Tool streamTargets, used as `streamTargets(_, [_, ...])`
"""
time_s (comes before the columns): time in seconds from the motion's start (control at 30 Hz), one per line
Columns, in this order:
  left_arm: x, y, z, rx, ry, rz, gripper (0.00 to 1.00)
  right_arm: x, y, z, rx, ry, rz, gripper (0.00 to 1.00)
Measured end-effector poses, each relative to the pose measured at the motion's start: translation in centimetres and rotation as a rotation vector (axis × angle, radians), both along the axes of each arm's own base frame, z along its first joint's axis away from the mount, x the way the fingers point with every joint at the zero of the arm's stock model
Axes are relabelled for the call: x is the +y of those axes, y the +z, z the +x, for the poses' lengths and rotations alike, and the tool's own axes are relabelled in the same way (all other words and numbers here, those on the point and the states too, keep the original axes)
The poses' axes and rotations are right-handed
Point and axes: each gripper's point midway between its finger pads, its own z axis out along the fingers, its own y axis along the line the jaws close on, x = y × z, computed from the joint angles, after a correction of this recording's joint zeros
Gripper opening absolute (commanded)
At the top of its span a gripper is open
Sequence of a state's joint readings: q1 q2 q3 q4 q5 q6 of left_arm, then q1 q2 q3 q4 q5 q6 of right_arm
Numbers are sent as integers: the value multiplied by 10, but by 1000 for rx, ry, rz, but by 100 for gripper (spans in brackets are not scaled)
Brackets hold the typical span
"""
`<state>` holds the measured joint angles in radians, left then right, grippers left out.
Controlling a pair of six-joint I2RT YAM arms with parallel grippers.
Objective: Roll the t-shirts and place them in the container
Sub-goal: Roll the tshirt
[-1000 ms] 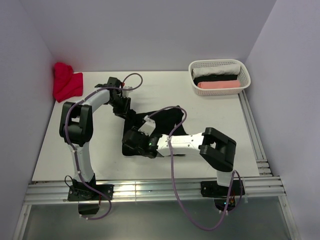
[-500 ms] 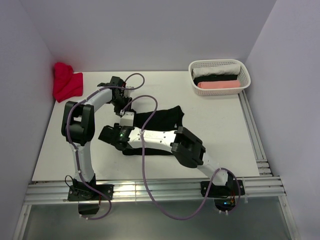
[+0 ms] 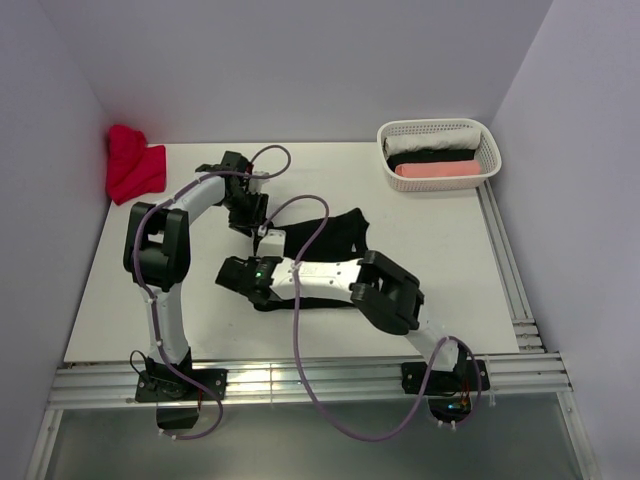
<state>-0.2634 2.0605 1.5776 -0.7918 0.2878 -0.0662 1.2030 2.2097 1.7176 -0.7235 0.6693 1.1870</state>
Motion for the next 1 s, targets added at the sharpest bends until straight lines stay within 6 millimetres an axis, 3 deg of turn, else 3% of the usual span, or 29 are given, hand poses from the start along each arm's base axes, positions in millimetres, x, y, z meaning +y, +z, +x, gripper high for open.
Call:
streamTargets(0.2, [-4, 3, -1, -3, -28, -22, 65, -27, -1, -5, 0, -8, 109, 25])
streamTargets(0.47, [-10, 14, -1, 13, -43, -176, 68, -38, -6, -6, 28, 0, 462, 20])
streamTargets(0.73, [4, 36, -3, 3, -34, -436, 68, -21, -7, 1, 54, 20, 839, 20])
streamTargets(1.0, [-3, 18, -24, 67, -41, -553, 58, 9, -7, -1, 98, 71, 1150, 20])
